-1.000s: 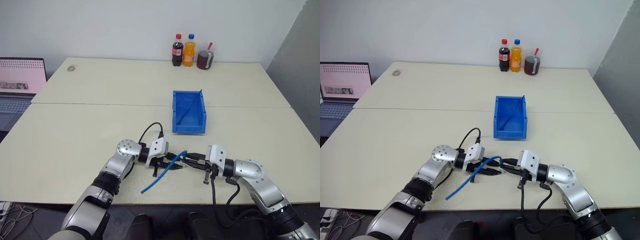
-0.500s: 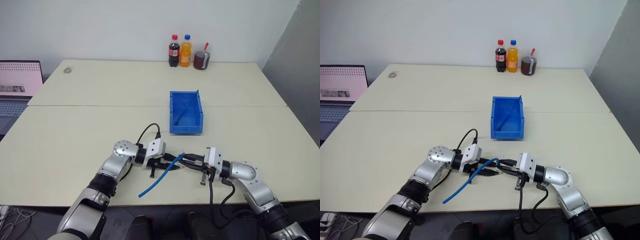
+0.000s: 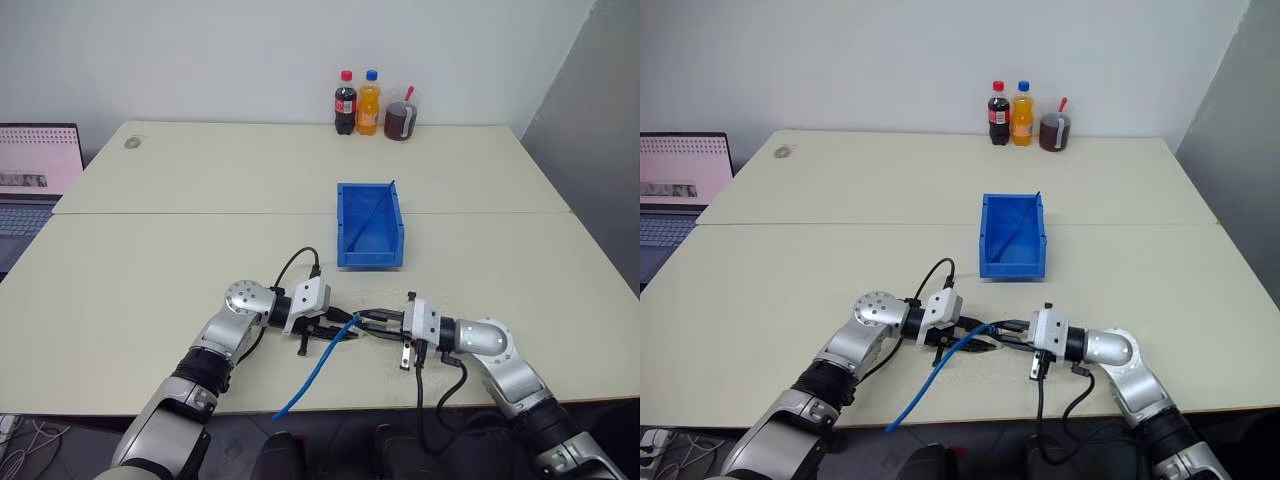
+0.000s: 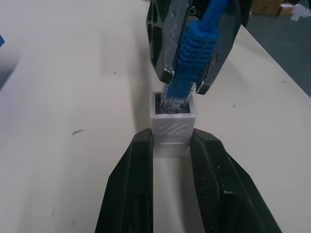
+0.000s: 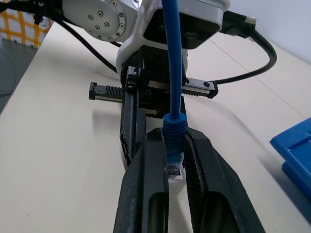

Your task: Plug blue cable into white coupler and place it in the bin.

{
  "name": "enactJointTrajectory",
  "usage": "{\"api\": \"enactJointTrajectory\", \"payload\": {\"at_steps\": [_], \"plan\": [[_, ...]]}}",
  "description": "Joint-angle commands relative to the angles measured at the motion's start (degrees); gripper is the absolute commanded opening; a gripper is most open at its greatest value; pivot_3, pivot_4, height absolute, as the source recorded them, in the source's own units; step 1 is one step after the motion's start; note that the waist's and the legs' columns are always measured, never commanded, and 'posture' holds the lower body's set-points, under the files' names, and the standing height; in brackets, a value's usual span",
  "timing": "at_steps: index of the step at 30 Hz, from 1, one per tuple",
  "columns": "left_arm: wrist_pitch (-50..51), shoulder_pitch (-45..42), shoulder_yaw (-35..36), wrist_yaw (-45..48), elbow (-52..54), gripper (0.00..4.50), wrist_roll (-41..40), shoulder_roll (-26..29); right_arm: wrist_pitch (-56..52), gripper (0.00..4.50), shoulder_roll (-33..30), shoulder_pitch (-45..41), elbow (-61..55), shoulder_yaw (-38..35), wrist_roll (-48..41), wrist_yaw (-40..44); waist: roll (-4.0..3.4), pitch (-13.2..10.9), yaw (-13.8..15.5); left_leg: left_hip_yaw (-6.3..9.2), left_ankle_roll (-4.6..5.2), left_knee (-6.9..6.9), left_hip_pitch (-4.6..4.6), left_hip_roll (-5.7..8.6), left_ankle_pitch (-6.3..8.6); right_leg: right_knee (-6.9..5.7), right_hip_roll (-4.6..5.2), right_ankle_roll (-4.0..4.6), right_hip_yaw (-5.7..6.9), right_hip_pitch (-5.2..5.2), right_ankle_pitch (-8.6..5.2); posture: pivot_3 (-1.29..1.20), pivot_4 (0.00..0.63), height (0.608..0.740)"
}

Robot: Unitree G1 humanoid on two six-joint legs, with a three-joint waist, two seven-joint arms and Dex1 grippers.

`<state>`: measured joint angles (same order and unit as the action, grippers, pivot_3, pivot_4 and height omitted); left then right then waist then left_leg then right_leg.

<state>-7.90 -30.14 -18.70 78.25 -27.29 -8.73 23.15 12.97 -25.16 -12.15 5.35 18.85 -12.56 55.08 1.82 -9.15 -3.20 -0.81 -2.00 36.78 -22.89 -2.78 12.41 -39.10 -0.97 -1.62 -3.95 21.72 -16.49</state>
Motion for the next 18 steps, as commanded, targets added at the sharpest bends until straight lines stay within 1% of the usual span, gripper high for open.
{"api": "enactJointTrajectory", "payload": {"at_steps": [1,3,5,13,16,18], "plan": [[0.40,1.04,-0.15,1.42,1.54,0.77,0.33,1.17,-18.04,0.23,-0.22,3.36,-0.67,-0.83,-5.52,-0.21,0.00,0.00,0.00,0.03,0.00,0.00,0.00,-0.01,0.00,0.00,0.00,0.01,-0.02,0.00,0.00,0.00,0.150,0.740],[0.41,1.17,-0.14,1.38,1.68,0.77,0.34,1.22,-23.16,0.23,-0.29,4.04,-2.25,-1.62,-8.03,-0.48,0.00,0.00,0.00,0.09,-0.01,-0.01,0.00,-0.02,0.00,0.00,0.01,0.03,-0.04,0.00,0.00,0.00,0.150,0.740],[0.45,1.25,-0.14,1.29,1.82,0.77,0.36,1.21,-25.27,0.23,-0.48,4.67,-3.30,-2.04,-8.61,-0.72,0.00,0.00,0.02,0.14,-0.01,-0.02,-0.01,-0.01,0.01,0.02,0.02,0.04,-0.04,0.00,-0.02,0.00,0.150,0.740],[0.52,1.52,-0.07,1.24,2.02,0.77,0.37,1.20,-23.83,0.23,-0.71,6.52,-4.78,-0.27,-5.11,-0.35,0.00,0.00,0.08,0.13,-0.05,-0.13,-0.02,0.02,0.05,0.09,0.02,0.07,0.02,0.00,-0.11,0.00,0.150,0.740],[0.52,1.59,-0.06,1.26,2.05,0.77,0.37,1.22,-18.86,0.23,-0.93,6.71,-3.34,1.61,-1.13,-0.08,0.00,0.01,0.08,0.14,-0.05,-0.14,-0.01,0.03,0.06,0.09,0.02,0.06,0.03,0.00,-0.12,0.00,0.150,0.740],[0.52,1.56,-0.06,1.27,2.01,0.77,0.37,1.21,-13.74,0.23,-0.89,6.38,-0.90,2.42,2.11,-0.27,0.01,0.03,0.06,0.13,-0.06,-0.15,0.00,0.03,0.06,0.10,0.02,0.06,0.04,0.01,-0.13,0.00,0.150,0.740]]}}
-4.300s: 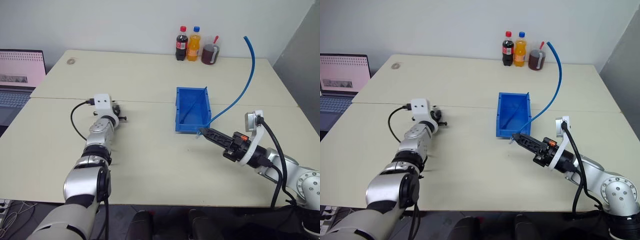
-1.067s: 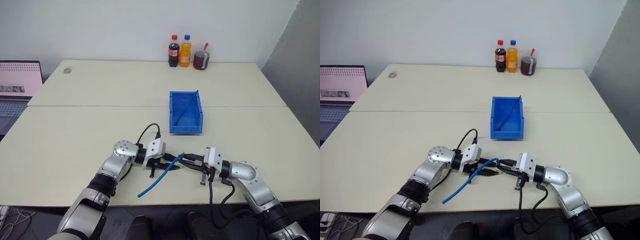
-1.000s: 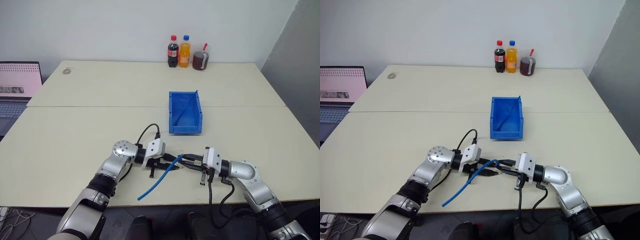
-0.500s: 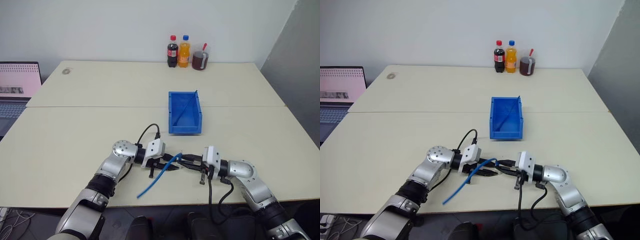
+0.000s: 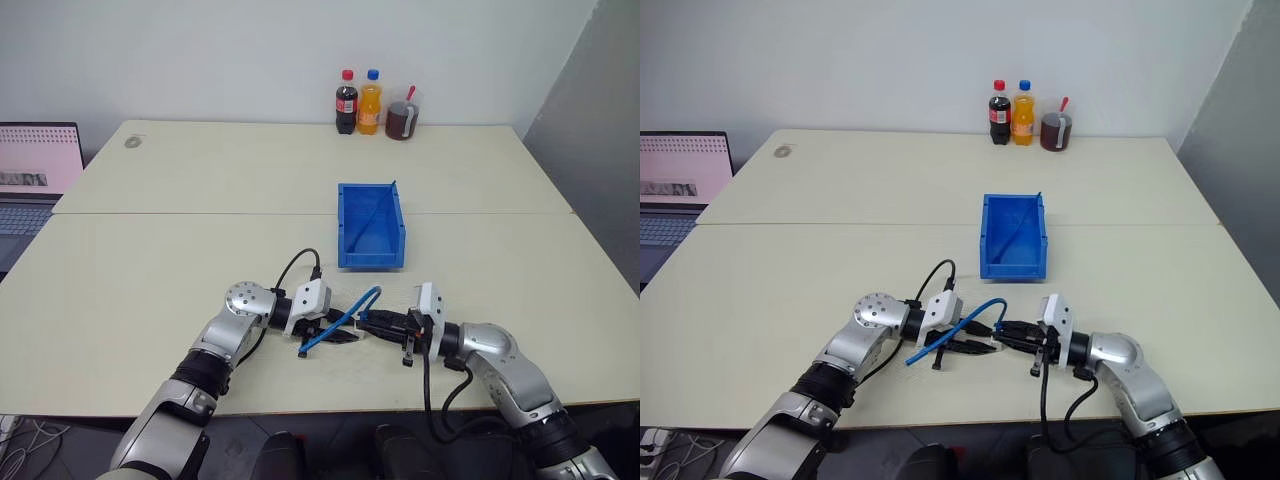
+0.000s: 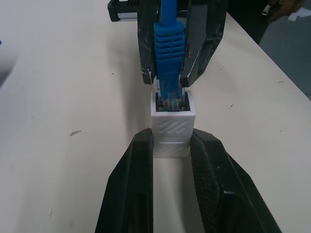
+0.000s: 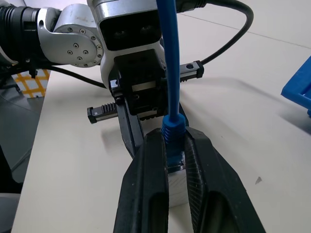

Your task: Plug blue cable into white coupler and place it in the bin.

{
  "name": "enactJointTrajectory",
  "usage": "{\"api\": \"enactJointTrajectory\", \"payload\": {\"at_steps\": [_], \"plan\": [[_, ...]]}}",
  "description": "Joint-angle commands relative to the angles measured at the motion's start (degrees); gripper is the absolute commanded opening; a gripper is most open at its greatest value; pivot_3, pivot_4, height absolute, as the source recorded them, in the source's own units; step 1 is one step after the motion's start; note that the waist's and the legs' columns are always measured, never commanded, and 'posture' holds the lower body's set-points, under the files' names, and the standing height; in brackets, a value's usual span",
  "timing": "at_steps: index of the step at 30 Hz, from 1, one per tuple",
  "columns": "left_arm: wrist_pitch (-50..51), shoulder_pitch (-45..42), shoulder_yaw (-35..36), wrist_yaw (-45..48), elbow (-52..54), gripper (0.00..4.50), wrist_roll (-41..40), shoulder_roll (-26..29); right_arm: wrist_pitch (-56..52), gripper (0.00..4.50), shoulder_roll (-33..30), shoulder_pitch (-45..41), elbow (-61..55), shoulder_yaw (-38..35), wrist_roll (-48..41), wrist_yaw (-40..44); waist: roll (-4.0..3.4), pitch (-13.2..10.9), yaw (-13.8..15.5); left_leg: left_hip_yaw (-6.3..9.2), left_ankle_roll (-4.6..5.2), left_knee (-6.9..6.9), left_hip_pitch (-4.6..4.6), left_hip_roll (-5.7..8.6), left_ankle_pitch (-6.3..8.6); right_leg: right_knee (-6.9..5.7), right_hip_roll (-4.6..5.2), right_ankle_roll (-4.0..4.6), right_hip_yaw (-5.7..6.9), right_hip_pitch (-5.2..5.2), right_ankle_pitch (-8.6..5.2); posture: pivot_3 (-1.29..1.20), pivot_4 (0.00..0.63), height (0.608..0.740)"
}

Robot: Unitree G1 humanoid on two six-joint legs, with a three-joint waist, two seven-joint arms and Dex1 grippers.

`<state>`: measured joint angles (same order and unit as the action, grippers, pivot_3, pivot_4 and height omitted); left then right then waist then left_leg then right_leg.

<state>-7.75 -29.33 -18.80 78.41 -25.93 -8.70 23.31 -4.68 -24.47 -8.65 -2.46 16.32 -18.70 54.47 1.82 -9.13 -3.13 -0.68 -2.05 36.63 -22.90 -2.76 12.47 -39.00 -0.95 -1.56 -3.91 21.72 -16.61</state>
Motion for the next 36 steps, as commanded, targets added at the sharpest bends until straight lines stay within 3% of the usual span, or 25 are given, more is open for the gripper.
{"api": "enactJointTrajectory", "payload": {"at_steps": [1,8,12,15,21,23,26,30,34,36], "plan": [[0.39,0.80,0.02,1.14,0.71,0.77,0.32,1.08,6.81,0.23,-1.46,2.61,8.55,5.11,9.82,0.01,0.01,0.05,-0.03,-0.01,0.00,-0.01,0.01,0.00,0.00,0.00,0.00,0.00,0.01,0.00,0.00,0.00,0.150,0.740],[0.40,1.19,0.04,1.53,1.14,0.77,0.15,1.63,23.92,0.23,-1.25,-1.38,19.24,4.78,14.57,-0.19,0.05,0.27,-0.28,-0.13,0.00,-0.14,0.18,-0.01,0.00,-0.02,-0.04,0.02,-0.01,-0.05,-0.01,0.00,0.150,0.740],[0.47,1.26,0.05,1.62,1.31,0.77,0.15,1.77,27.52,0.23,-1.25,-3.23,23.06,5.41,14.71,0.81,0.05,0.27,-0.33,-0.13,0.00,-0.21,0.36,-0.01,0.00,-0.02,-0.04,0.05,-0.05,-0.18,-0.02,0.00,0.150,0.740],[0.49,1.25,0.10,1.65,1.34,0.77,0.16,1.90,23.07,0.23,-1.20,-3.28,22.87,5.94,12.44,2.52,0.06,0.27,-0.35,-0.10,0.00,-0.25,0.48,-0.02,0.00,-0.02,-0.04,0.06,-0.11,-0.27,-0.03,0.00,0.150,0.740],[0.94,2.06,0.18,1.57,2.50,0.77,0.14,2.41,-7.30,0.23,-1.49,0.59,13.44,5.33,-2.23,4.43,0.15,0.76,-0.34,0.04,0.00,-0.52,0.65,-0.07,0.00,-0.02,0.01,0.30,-0.22,-0.35,-0.17,0.00,0.150,0.740],[1.19,2.30,0.20,1.54,2.94,0.77,0.16,2.53,-12.60,0.23,-1.72,1.32,11.68,4.80,-4.38,3.98,0.18,0.88,-0.31,0.07,0.00,-0.61,0.68,-0.11,0.00,-0.03,0.02,0.49,-0.17,-0.36,-0.28,0.00,0.150,0.740],[1.47,2.38,0.27,1.58,3.27,0.77,0.15,2.65,-10.94,0.23,-2.03,2.04,11.05,4.89,-2.04,3.19,0.19,0.92,-0.20,0.17,-0.01,-0.73,0.67,-0.13,0.01,-0.02,-0.02,0.61,-0.01,-0.35,-0.43,0.00,0.150,0.740],[1.56,2.42,0.35,1.62,3.40,0.77,0.23,2.63,-0.53,0.23,-1.29,1.67,13.25,5.52,4.81,0.48,0.19,0.94,-0.18,0.16,-0.01,-0.81,0.65,-0.10,0.05,-0.02,-0.08,0.63,0.13,-0.35,-0.57,0.00,0.150,0.740],[0.98,1.80,0.84,0.15,2.40,0.77,1.07,2.79,1.61,0.23,0.36,0.91,11.31,3.11,4.83,-2.45,0.20,0.93,-0.24,0.15,-0.04,-0.80,0.65,-0.09,0.07,-0.02,-0.08,0.61,0.11,-0.35,-0.56,0.00,0.150,0.740],[1.82,1.32,1.54,0.05,2.00,1.48,0.70,3.45,-0.06,0.23,0.44,1.31,6.94,1.63,3.59,-3.86,0.20,0.91,-0.27,0.16,-0.04,-0.79,0.68,-0.09,0.07,-0.05,-0.08,0.55,0.09,-0.36,-0.52,0.00,0.150,0.740]]}}
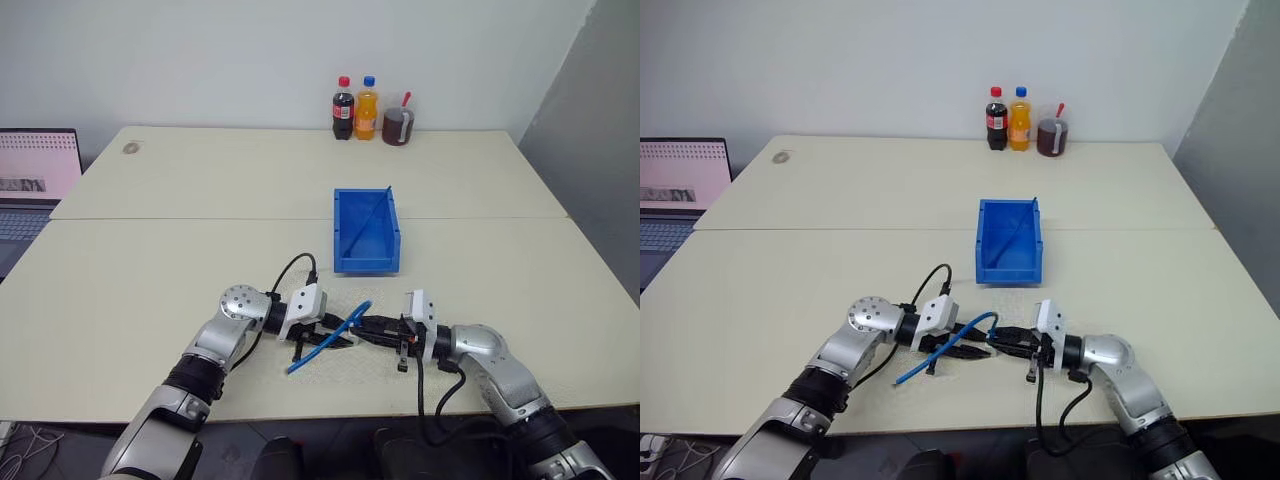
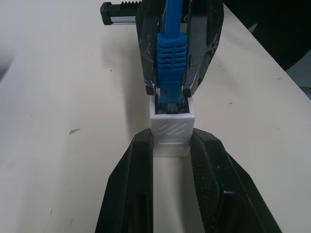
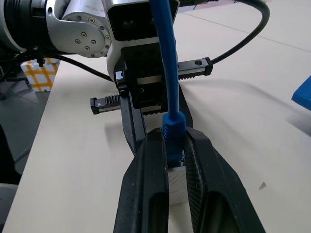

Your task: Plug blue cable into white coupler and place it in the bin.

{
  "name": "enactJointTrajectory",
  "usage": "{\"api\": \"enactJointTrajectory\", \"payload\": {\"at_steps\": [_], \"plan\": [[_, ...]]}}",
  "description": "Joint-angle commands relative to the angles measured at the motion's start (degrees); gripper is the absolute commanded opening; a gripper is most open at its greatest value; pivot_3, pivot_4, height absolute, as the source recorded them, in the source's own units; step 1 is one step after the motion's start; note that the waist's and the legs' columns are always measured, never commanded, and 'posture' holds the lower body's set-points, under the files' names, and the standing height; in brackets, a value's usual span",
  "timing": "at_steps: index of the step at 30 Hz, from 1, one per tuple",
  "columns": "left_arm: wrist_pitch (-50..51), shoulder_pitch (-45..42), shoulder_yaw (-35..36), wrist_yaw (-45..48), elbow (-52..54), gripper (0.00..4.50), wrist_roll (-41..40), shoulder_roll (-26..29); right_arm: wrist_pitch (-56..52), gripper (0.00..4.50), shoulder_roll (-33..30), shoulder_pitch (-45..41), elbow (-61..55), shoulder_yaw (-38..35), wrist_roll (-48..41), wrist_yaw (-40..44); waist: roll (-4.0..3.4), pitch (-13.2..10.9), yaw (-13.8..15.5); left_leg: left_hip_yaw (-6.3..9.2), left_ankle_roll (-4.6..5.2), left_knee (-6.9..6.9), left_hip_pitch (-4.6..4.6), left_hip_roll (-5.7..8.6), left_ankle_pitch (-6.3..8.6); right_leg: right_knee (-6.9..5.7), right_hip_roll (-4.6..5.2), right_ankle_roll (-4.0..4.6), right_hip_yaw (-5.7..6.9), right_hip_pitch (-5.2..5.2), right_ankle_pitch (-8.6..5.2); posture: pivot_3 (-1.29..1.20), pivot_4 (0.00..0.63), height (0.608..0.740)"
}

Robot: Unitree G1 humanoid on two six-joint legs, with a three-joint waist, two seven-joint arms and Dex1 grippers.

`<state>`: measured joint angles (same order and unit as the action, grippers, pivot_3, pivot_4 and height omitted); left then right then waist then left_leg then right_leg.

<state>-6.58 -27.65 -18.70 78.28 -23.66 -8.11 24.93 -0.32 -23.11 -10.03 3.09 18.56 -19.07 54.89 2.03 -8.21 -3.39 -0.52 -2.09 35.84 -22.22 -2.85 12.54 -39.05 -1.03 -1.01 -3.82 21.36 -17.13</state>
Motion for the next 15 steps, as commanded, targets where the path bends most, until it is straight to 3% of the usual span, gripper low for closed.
{"api": "enactJointTrajectory", "payload": {"at_steps": [1,7,9,12,15], "plan": [[1.74,-0.42,2.33,0.21,0.68,1.62,-0.70,2.53,-6.89,0.23,-1.05,3.22,-2.89,-1.66,2.26,-5.46,-0.03,-0.07,0.02,0.01,0.00,0.01,0.00,0.00,0.00,-0.02,0.00,-0.02,0.00,0.00,0.04,0.00,0.150,0.740],[11.01,1.32,6.94,-1.31,11.71,2.97,-5.44,6.88,-25.08,0.23,-0.97,3.11,-24.35,-8.85,-9.63,-14.41,-0.26,-0.46,0.56,0.17,-0.03,0.13,-0.35,0.07,-0.02,0.02,0.21,-0.08,-0.03,0.21,0.10,0.00,0.150,0.740],[16.68,2.42,10.25,-4.80,18.01,3.34,-8.11,8.14,-33.98,0.23,-0.35,-1.50,-28.40,-13.11,-16.35,-19.29,-0.26,-0.55,0.61,0.14,-0.06,0.18,-0.88,-0.11,-0.04,0.01,0.30,-0.21,-0.08,0.72,0.17,0.00,0.150,0.740],[25.69,4.72,15.27,-12.14,27.87,4.02,-12.25,8.28,-46.24,0.23,0.34,-11.57,-26.15,-18.98,-23.07,-26.49,-0.27,-0.99,0.28,0.09,-0.08,0.25,-1.15,-0.03,-0.03,0.03,0.35,-0.34,-0.10,0.95,0.19,0.00,0.150,0.740],[33.29,8.06,19.37,-20.60,36.83,4.49,-15.46,6.79,-55.08,0.23,2.37,-24.04,-15.06,-25.71,-27.20,-33.63,-0.25,-1.11,0.40,0.16,-0.08,0.26,-1.17,-0.03,-0.04,0.06,0.38,-0.41,-0.09,0.94,0.23,0.00,0.150,0.740]]}}
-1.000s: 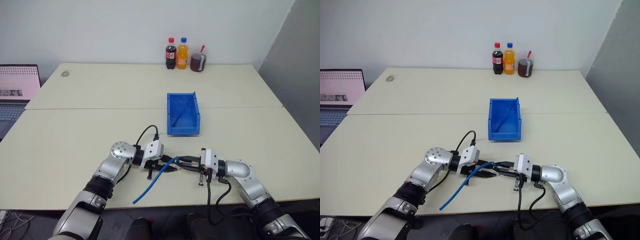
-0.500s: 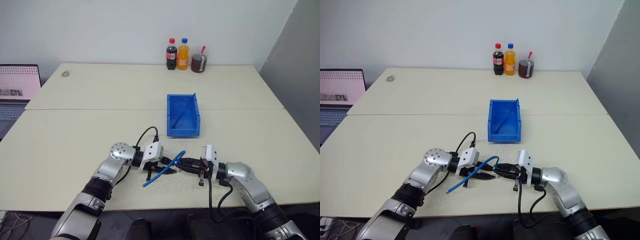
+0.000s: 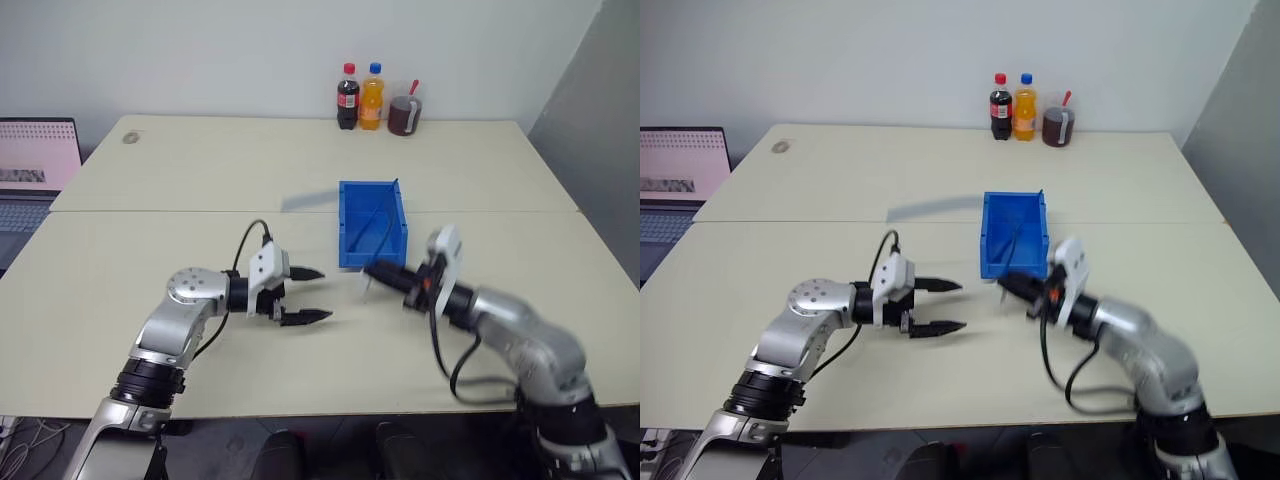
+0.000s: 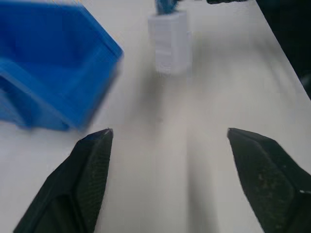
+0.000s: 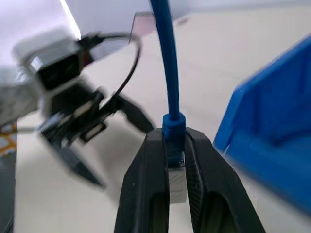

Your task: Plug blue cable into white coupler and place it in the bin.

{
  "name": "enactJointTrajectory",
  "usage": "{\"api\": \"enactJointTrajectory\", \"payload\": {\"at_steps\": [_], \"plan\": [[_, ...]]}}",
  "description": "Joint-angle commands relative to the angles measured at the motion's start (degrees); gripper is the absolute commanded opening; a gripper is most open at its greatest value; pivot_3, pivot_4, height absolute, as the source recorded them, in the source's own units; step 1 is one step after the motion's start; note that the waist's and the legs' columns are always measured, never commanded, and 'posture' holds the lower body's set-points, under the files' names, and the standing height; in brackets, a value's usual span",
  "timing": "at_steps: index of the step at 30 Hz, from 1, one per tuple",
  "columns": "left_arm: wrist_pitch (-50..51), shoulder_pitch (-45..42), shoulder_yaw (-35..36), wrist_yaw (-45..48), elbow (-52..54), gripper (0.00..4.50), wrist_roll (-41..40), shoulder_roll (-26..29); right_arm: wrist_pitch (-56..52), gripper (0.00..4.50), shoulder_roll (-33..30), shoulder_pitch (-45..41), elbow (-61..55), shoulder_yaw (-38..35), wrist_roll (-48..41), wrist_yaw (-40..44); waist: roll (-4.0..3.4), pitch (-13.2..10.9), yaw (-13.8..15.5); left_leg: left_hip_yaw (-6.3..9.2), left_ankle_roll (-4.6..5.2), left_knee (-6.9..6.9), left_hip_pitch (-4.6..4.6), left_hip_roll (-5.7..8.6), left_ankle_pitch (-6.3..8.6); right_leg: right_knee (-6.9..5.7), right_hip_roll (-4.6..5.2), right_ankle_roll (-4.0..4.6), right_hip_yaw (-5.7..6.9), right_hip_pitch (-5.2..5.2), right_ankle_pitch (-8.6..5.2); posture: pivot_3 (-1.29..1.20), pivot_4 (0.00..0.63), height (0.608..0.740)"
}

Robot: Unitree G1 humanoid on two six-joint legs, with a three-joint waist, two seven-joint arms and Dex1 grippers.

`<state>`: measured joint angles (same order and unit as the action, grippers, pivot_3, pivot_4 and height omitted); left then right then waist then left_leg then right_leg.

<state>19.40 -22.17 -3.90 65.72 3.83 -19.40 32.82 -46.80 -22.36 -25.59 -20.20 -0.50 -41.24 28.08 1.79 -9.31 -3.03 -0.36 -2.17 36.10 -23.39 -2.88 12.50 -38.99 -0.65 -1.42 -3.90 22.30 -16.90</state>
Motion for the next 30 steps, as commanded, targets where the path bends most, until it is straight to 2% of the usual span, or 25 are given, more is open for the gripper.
{"api": "enactJointTrajectory", "payload": {"at_steps": [1,4,6,9,15,17,21,26,30], "plan": [[9.41,3.58,5.73,-10.75,11.71,4.49,-5.13,-1.83,-10.38,0.23,2.11,-12.04,12.18,-8.33,-5.40,-8.48,-0.02,-0.04,0.04,0.02,0.00,-0.01,0.00,0.06,0.00,0.01,-0.01,0.02,0.02,0.00,0.01,0.00,0.150,0.740],[13.94,6.31,8.21,-18.19,17.01,4.49,-6.98,-4.41,-12.35,0.23,1.96,-19.77,22.91,-9.68,-3.34,-9.57,0.00,-0.16,0.33,0.03,0.01,-0.04,-0.03,0.11,0.00,0.03,-0.01,0.11,0.06,0.01,0.06,0.00,0.150,0.740],[15.96,8.21,9.18,-22.49,19.89,4.50,-7.73,-6.16,-12.52,0.88,1.59,-23.50,29.54,-9.24,-1.29,-9.31,0.02,-0.22,0.35,-0.02,0.02,-0.05,-0.06,0.16,0.01,0.06,-0.01,0.17,0.03,0.04,0.10,0.00,0.150,0.740],[17.18,10.79,9.29,-27.21,22.83,4.50,-7.78,-8.28,-11.60,1.53,1.37,-26.48,35.26,-7.59,1.32,-7.14,0.03,-0.25,0.43,-0.06,0.02,-0.05,-0.18,0.17,0.01,0.12,0.00,0.19,0.01,0.09,0.10,0.00,0.150,0.740],[17.64,11.56,7.45,-33.46,23.98,4.50,-6.40,-10.73,-9.95,2.99,0.68,-28.53,39.09,-6.57,5.65,-5.41,0.03,-0.25,0.76,-0.12,0.01,-0.03,-0.63,0.19,0.01,0.00,-0.01,0.19,-0.03,0.64,0.12,0.00,0.150,0.740],[18.18,10.77,7.17,-35.31,23.06,4.50,-6.31,-11.51,-10.93,3.42,0.15,-27.77,36.60,-7.84,5.46,-6.26,0.03,-0.25,1.00,-0.16,0.00,-0.03,-0.73,0.19,0.01,-0.04,-0.01,0.19,-0.07,0.78,0.13,0.00,0.150,0.740],[18.03,9.44,7.59,-38.59,20.49,4.50,-4.93,-11.85,-8.87,4.31,-1.90,-22.54,24.58,-9.25,7.11,-8.73,0.03,-0.25,1.22,-0.16,0.00,-0.01,-0.88,0.18,0.01,-0.03,-0.01,0.16,-0.05,0.89,0.15,0.00,0.150,0.740],[17.24,7.81,7.55,-42.40,17.23,4.50,-1.65,-11.34,-4.43,4.31,-2.81,-7.34,0.06,-10.81,11.12,-14.58,0.03,-0.24,1.48,-0.02,-0.01,-0.01,-1.01,0.16,0.01,0.02,-0.01,0.15,0.10,0.93,0.14,0.00,0.150,0.740],[15.77,7.01,8.69,-43.08,13.94,4.50,-1.39,-12.05,3.04,4.31,-3.00,11.57,-15.07,-7.35,22.14,-21.20,0.07,-0.21,1.57,0.05,-0.04,-0.01,-1.06,0.17,0.01,0.02,0.02,0.14,0.13,0.96,0.13,0.00,0.150,0.740]]}}
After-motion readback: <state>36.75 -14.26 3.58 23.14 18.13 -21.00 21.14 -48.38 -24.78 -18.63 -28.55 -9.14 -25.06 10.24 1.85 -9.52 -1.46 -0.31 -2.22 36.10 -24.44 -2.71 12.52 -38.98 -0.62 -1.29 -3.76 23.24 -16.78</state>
